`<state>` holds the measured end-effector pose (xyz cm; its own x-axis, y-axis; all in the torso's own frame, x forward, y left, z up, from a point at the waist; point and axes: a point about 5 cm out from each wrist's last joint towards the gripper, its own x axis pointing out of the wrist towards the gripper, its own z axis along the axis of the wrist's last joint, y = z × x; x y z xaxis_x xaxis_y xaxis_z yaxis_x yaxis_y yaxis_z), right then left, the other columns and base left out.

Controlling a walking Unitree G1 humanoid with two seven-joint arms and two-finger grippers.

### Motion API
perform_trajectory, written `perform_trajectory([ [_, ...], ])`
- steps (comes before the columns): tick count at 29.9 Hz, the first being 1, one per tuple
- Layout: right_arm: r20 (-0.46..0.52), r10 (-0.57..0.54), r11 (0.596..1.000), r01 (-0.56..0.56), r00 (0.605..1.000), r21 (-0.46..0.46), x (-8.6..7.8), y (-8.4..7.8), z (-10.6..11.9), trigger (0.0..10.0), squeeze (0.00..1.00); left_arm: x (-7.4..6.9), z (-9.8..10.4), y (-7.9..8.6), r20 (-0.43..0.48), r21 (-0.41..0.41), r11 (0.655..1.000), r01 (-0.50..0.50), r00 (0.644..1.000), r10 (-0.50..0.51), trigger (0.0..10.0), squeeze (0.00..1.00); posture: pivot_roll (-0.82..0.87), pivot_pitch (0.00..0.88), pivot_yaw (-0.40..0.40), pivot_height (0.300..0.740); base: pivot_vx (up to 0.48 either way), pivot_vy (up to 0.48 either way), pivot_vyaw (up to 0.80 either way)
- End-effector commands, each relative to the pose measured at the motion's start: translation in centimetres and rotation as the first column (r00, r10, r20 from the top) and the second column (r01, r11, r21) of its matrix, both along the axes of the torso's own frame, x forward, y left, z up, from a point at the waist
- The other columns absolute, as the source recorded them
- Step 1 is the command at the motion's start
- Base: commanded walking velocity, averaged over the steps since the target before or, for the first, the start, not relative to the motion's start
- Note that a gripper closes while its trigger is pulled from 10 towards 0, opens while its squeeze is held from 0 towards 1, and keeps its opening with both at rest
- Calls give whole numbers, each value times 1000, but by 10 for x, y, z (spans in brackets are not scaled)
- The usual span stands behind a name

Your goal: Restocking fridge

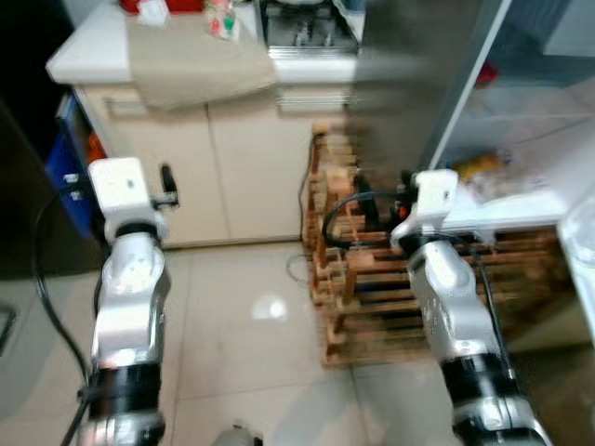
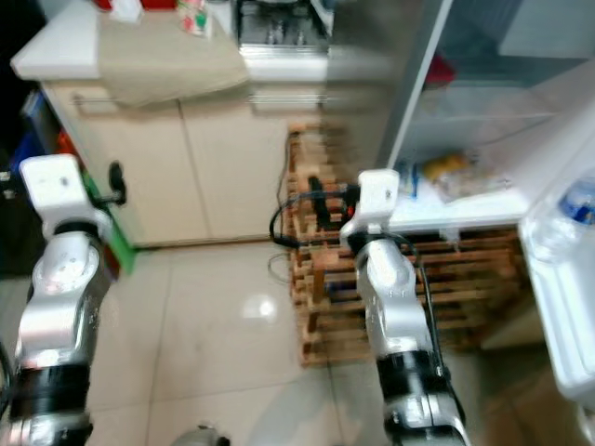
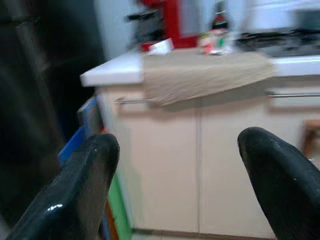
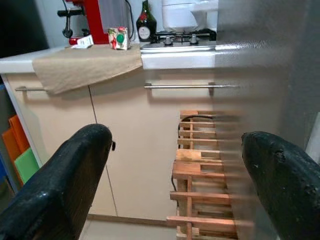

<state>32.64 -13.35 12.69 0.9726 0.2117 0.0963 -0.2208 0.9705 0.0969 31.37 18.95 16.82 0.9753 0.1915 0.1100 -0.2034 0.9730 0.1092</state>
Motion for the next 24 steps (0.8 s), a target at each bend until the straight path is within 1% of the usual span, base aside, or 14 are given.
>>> perform_trajectory([
  [1, 4, -12, 1000, 12, 1000, 8, -2, 4, -3, 10000, 192, 3, 5, -7, 21, -16, 996, 91, 996, -90, 10000, 0, 23, 0, 16, 736, 0, 0, 0],
  [2, 3, -23, 1000, 23, 1000, 6, -3, 3, -4, 10000, 110, 2, 6, -8, 24, -20, 994, 105, 994, -105, 10000, 0, 23, 0, 19, 736, 458, 0, 0],
  [4, 3, -42, 999, 42, 999, -5, -5, 2, -6, 10000, 94, 2, 7, -9, 30, -18, 992, 122, 992, -121, 10000, 0, 21, 0, 22, 736, 458, 0, 0],
  [10, 7, -69, 998, 69, 998, -1, -7, -1, -8, 10000, 94, 3, 9, -12, 46, -26, 990, 142, 989, -141, 10000, 0, 12, 0, 22, 736, 448, 0, 0],
  [11, 12, -58, 998, 58, 998, -27, -6, 0, -7, 10000, 106, 4, 10, -12, 53, -25, 990, 140, 989, -139, 10000, 0, 13, 0, 19, 736, 442, 0, 0],
  [14, 20, -50, 999, 51, 999, -20, -5, 1, -6, 10000, 129, 4, 11, -12, 58, -28, 990, 141, 989, -140, 10000, 0, 14, 0, 16, 736, 442, 0, 0],
  [16, 34, -32, 999, 33, 999, -27, -5, 4, -3, 10000, 180, 4, 11, -11, 60, -31, 989, 142, 988, -140, 10000, 0, 11, 0, 14, 736, 444, 0, 728],
  [19, 37, -19, 1000, 20, 999, -24, -5, 7, -2, 10000, 173, 4, 12, -12, 64, -39, 989, 141, 988, -138, 10000, 0, 5, 0, 12, 736, 442, 0, 698],
  [20, 44, -8, 999, 9, 999, -32, -5, 7, -1, 10000, 173, 5, 11, -15, 65, -41, 989, 145, 988, -143, 10000, 0, 0, 0, 13, 736, 442, 0, 688],
  [24, 48, -1, 999, 3, 999, -35, -6, 7, 0, 10000, 196, 5, 11, -19, 67, -42, 986, 161, 985, -158, 10000, 0, -8, 0, 15, 736, 442, 0, 663],
])
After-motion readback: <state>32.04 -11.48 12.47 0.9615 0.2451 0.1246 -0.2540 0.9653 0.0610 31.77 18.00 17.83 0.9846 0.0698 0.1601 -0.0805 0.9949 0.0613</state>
